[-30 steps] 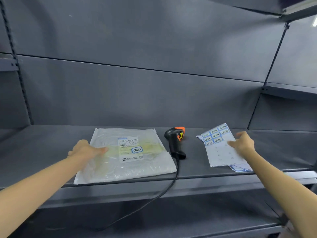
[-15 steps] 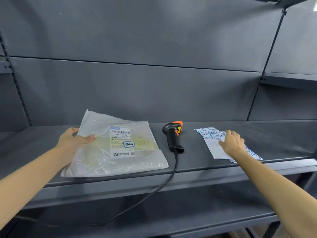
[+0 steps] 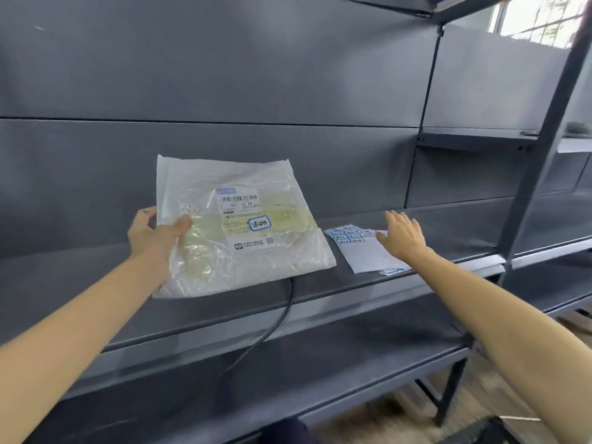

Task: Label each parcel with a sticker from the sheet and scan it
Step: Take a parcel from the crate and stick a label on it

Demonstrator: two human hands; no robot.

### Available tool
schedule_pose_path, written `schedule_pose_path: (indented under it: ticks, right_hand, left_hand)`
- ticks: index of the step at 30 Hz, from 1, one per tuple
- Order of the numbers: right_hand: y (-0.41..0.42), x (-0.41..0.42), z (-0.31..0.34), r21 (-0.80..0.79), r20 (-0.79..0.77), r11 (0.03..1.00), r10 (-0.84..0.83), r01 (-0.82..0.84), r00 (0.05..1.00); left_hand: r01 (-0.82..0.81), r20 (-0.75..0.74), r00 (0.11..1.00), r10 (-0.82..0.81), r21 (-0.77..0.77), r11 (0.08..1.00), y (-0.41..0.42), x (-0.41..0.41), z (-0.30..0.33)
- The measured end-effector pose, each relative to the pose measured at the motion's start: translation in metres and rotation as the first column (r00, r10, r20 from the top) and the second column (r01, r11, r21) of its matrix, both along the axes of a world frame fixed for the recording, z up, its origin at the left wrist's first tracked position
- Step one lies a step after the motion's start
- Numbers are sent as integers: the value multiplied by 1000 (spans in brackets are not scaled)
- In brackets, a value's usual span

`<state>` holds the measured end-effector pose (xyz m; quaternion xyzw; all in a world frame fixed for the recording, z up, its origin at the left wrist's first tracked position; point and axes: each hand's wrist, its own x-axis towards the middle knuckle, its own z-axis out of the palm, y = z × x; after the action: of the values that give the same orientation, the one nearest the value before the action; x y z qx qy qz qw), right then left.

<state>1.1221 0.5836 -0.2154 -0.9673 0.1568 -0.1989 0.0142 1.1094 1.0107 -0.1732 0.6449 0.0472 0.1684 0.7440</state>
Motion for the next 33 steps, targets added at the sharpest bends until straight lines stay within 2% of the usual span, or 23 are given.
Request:
schedule_pose_path:
  ticks: [5,11,16,21,24,26,27,29,31,33]
  right_hand:
    - [-65,-55,-1,-1,49,988,-153,153,987]
    - [-153,-155,-39,62,56,921,-387,384,920]
    - [-201,-236,-95,175,-28,821,-548,543,836]
    - [-217,-296,-168,348,-173,663,-649,662,741]
    - [-218,-320,-211,533,-227,533,-658,657,718]
    - [-214,-331,-239,679,-265,423,-619,599,739]
    - [-210,-336,-254,771,-276,335,-590,541,759]
    - [-200,-345,-282,920,-308,62,-499,388,810]
    - [-191,-350,-307,948,-315,-160,-368,274,875]
    - [-185,-350,-326,934,-298,-273,-242,230,923]
  left_hand:
    - [214,18,977,-213,-24,977,-97,-4,0]
    - [450,2,893,-450,4,893,-218,-30,-30]
    - [601,-38,799,-600,56,797,-293,-71,-76]
    - [687,-115,727,-677,133,715,-341,-111,-136]
    - [724,-177,689,-703,131,677,-356,-130,-177]
    - [740,-236,667,-707,101,665,-361,-142,-207]
    - [742,-268,661,-701,91,664,-362,-146,-222]
    - [735,-338,658,-673,96,671,-363,-153,-253]
    - [720,-407,658,-634,91,688,-363,-158,-279]
    - [694,-464,657,-594,65,717,-363,-164,-302]
